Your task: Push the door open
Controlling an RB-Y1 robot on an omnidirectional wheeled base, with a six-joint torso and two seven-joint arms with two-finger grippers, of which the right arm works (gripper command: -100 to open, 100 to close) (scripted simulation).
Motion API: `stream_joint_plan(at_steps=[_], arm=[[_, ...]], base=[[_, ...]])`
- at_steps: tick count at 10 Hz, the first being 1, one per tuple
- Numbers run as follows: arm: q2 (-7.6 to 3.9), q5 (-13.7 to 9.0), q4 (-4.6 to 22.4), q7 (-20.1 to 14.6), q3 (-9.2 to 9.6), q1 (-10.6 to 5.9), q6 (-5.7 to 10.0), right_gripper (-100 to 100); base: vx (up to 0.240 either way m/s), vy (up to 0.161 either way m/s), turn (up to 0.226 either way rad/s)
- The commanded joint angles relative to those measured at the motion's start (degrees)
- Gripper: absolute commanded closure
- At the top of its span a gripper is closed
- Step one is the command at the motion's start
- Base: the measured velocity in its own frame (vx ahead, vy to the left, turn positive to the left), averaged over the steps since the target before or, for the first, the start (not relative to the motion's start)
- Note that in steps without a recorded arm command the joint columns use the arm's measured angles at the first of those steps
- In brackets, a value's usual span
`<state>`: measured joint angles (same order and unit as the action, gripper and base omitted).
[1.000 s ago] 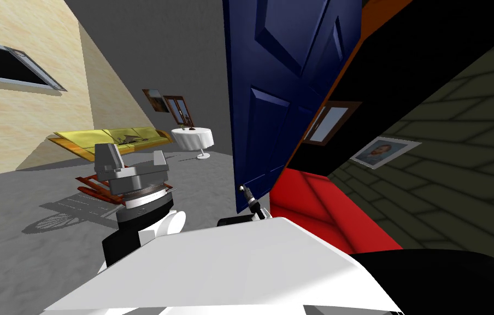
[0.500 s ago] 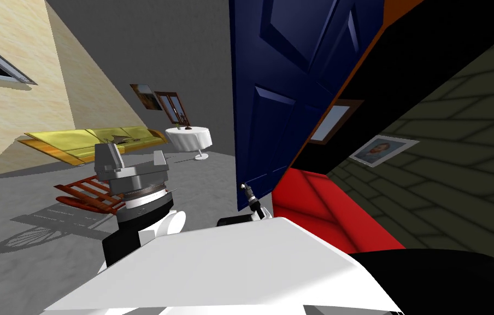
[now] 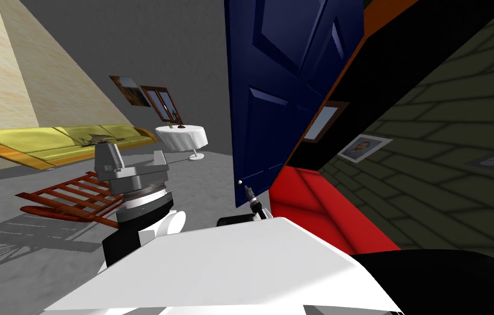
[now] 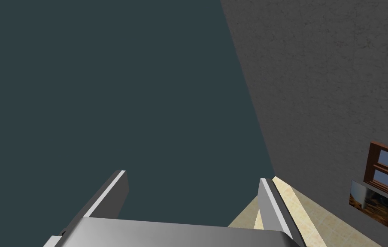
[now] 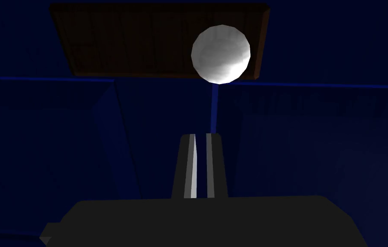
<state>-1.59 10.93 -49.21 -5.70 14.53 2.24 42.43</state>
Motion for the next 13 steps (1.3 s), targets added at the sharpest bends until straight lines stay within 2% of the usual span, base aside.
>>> stream_joint_plan(at_steps=[1,2,3,5,6,7,9,11,12,13], arm=[[0.66,0.8,-1.1,0.1,1.52,1.32,-0.02,-100],[2.18,1.4,-1.8,0.1,2.81,2.29,-0.02,-100],[2.18,1.4,-1.8,0.1,2.81,2.29,-0.02,-100],[4.28,2.0,-2.4,0.2,3.88,3.08,-0.01,-100],[3.64,1.9,-2.9,0.2,3.72,3.26,-0.26,-100],[2.05,1.8,-2.7,0.2,3.63,3.15,-0.14,-100],[0.69,1.7,-2.4,0.3,3.43,2.96,0.13,-100],[0.30,1.5,-2.1,0.3,3.18,2.74,0.45,-100],[0.53,1.4,-2.0,0.4,3.06,2.64,0.61,-100],[1.35,1.2,-1.7,0.4,2.90,2.49,0.83,-100]], base=[[-0.195,-0.129,-0.158],[-0.209,-0.086,-0.239],[-0.170,-0.077,-0.044],[-0.101,-0.057,-0.055],[-0.039,-0.015,-0.010],[0.045,0.052,0.024],[0.176,0.085,0.018],[0.184,0.095,0.019],[0.231,0.107,0.024],[0.233,0.132,0.026]])
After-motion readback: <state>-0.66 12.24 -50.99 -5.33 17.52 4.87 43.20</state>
